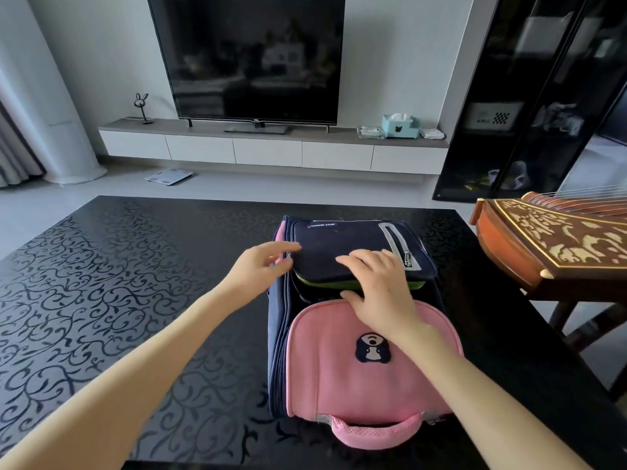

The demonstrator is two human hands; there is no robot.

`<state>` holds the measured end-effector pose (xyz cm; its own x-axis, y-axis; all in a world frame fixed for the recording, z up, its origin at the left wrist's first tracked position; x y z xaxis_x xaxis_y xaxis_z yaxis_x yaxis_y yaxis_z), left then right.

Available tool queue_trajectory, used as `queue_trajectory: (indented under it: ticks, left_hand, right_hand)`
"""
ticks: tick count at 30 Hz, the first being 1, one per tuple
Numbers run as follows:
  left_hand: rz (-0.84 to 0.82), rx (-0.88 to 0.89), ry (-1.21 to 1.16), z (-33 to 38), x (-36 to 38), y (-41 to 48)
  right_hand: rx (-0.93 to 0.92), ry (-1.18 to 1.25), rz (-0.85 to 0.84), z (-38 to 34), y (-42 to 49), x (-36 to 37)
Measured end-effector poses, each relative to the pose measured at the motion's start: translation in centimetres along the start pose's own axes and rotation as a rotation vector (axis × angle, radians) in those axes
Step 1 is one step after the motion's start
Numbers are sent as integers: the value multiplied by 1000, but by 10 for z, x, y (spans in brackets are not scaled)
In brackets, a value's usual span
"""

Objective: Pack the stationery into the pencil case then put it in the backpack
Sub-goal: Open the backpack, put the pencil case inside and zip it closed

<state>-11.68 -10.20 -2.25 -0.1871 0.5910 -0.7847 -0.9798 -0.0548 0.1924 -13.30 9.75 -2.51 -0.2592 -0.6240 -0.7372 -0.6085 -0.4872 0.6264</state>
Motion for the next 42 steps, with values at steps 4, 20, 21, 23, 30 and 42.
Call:
queue_trajectory:
  ticks: [4,20,21,23,30,42]
  left_hand:
    - [-38,-92,376,-20,20,21]
    - [-9,7,739,6,16,-4]
    - [-35,-24,728,11,19,-10]
    - [-65,-61,686,19,27,-25]
    - [-110,-339,111,24,31,-43]
    - [-110,-282,-45,15,9,-53]
  right_hand:
    - [31,36,-25,11,-15,-17]
    - [188,91,127,18,-28,6]
    - [198,97,124,17,-29,8]
    - [208,95,105,17,-32,14]
    - [232,169,-7,-9,-31,14]
    - [100,-74,247,-76,-11,33]
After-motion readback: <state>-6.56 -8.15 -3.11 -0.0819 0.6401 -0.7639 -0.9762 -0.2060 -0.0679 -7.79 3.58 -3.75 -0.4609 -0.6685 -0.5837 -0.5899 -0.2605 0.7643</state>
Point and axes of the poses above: each hand's wrist, its own y-axis towards the middle knuckle, its own x-axis out of the palm, z = x × y, the point moved 5 cm from there along y, towards the middle knuckle, and after that the axes turned 14 degrees about y, right-handed, at the moved point
